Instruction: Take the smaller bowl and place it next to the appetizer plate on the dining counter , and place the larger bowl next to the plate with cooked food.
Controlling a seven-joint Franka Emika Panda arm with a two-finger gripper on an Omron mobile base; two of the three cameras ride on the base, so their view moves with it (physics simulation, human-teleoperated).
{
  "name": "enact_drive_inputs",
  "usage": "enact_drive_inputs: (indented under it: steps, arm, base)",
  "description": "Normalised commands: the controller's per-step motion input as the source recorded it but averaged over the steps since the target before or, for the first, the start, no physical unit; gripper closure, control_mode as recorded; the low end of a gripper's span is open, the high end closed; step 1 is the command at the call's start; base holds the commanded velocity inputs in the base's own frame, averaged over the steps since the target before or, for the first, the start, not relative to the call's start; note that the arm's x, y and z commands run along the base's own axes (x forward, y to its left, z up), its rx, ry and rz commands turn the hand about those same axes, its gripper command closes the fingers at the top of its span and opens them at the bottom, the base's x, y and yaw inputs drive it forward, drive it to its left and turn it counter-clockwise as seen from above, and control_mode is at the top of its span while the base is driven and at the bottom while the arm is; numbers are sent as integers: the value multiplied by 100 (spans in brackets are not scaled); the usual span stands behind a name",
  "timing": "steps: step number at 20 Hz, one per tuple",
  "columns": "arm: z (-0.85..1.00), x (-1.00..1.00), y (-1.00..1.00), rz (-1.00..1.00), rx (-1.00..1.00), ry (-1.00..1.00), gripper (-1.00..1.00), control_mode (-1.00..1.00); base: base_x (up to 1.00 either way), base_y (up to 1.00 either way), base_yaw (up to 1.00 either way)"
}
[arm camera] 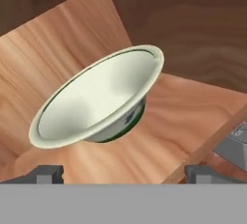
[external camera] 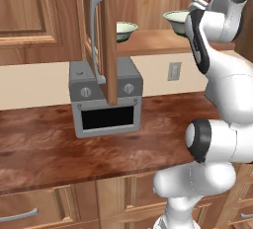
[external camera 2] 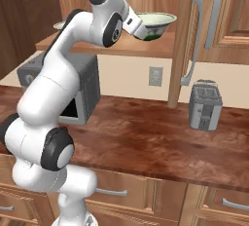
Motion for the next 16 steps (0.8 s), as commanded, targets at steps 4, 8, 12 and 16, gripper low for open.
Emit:
enact_drive_inputs:
  steps: [4, 8, 12, 16]
  arm:
    - [-7, 79, -6, 0, 0, 13, -100, -100]
    - [-14, 72, 0, 0, 0, 14, -100, -100]
    - [-26, 52, 0, 0, 0, 4, -100, -100]
    - [-23, 36, -1, 0, 0, 0, -100, -100]
  base:
    - [0, 0, 0]
    - [0, 0, 0]
    - [0, 0, 0]
    - [0, 0, 0]
